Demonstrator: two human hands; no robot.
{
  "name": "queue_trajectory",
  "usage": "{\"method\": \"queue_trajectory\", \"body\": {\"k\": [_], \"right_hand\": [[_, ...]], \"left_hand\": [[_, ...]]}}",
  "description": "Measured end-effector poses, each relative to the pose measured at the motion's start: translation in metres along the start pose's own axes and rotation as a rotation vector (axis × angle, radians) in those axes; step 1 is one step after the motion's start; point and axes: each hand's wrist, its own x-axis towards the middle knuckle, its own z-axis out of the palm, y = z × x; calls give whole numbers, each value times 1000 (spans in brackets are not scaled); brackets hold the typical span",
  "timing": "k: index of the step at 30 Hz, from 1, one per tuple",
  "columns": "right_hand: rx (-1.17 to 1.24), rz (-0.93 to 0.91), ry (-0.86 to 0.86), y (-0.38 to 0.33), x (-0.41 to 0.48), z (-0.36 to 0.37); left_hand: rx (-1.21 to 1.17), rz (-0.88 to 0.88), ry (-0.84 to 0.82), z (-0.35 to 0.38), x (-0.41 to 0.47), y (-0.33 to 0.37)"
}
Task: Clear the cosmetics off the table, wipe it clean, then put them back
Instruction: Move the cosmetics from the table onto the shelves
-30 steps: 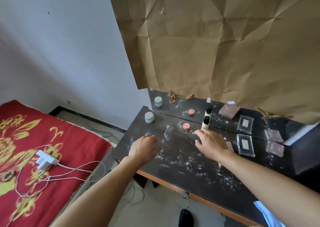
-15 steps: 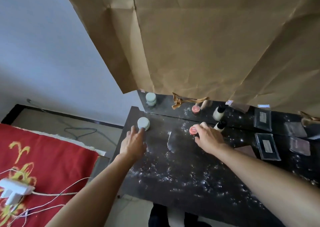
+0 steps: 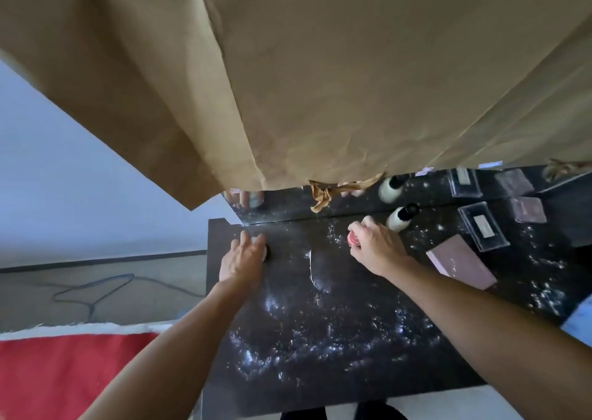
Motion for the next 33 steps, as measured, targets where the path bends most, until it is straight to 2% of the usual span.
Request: {"method": "queue_trajectory", "body": {"k": [5,10,24,28,33], "right_hand": [[113,59,23,16,-36,-16],[130,90,110,63,-102,-36],[217,289,498,272,-347,-96],[207,369,545,322,-386,-126],[143,453,616,378,-406,-159]], "left_hand": [[-47,146,68,-21,-8,34],[-44,320,134,-36,-36,102],[64,741,263,-34,-195,407],[77,864,321,-52,-221,484],[-16,938,358,-86,-226,569]]}}
